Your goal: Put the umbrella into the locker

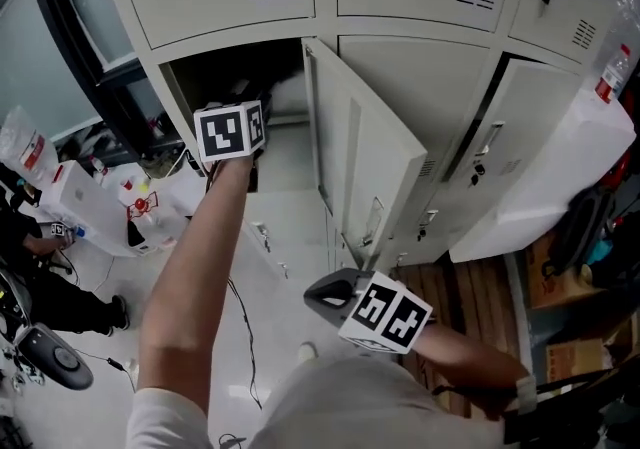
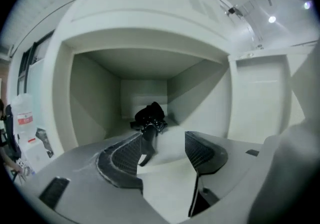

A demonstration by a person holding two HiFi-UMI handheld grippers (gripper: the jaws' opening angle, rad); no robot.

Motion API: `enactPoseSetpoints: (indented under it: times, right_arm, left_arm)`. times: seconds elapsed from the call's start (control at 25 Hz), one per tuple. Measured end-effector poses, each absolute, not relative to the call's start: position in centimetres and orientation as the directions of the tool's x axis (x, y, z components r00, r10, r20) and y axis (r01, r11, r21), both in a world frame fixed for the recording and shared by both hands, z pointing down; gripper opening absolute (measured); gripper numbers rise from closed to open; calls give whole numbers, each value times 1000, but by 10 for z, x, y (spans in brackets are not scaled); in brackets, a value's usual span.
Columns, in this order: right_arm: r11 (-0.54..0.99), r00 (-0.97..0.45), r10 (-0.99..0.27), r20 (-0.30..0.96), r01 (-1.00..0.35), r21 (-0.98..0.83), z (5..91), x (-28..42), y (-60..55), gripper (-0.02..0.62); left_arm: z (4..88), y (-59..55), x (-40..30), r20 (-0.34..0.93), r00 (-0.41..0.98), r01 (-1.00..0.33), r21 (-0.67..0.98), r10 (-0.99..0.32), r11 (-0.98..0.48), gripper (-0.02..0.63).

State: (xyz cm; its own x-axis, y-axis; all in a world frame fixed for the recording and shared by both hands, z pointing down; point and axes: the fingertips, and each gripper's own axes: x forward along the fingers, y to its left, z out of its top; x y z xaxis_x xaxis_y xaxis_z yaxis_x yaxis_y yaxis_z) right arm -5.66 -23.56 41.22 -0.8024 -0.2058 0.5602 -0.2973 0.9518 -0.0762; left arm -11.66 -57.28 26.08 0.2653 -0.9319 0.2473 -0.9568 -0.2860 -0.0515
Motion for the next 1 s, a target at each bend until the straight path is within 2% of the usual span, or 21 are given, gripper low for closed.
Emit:
enactPoseSetpoints:
  times: [0.08,0.28,0.48,0.76,1.0]
  right_arm:
    - [957,-809,-193,556,-281,-77,413,-46,-228,15]
    - [967,-821,-164,546,-243,-75,416,-18,-213,15]
    - [978,-835,-124,536,-195,-77,419,-2,-197,15]
    - [977,-835,-120,536,-195,-85,428,5,-182,15]
    - [965,-815,-185,550,-257,-56,425,0,-176,15]
  left_arm:
    - [260,-556,-114,231,264,-960,-28,-936,-278,268]
    - [267,-503,-106,207,251,-967,4,-946,-256,191]
    - [284,-444,-97,193,250,-968,35,-949,-248,13]
    - [316,-365,-67,179,417,-907,148,-891,-394,9]
    - [333,-297,-47,189,561,-828,110,-806,-550,9]
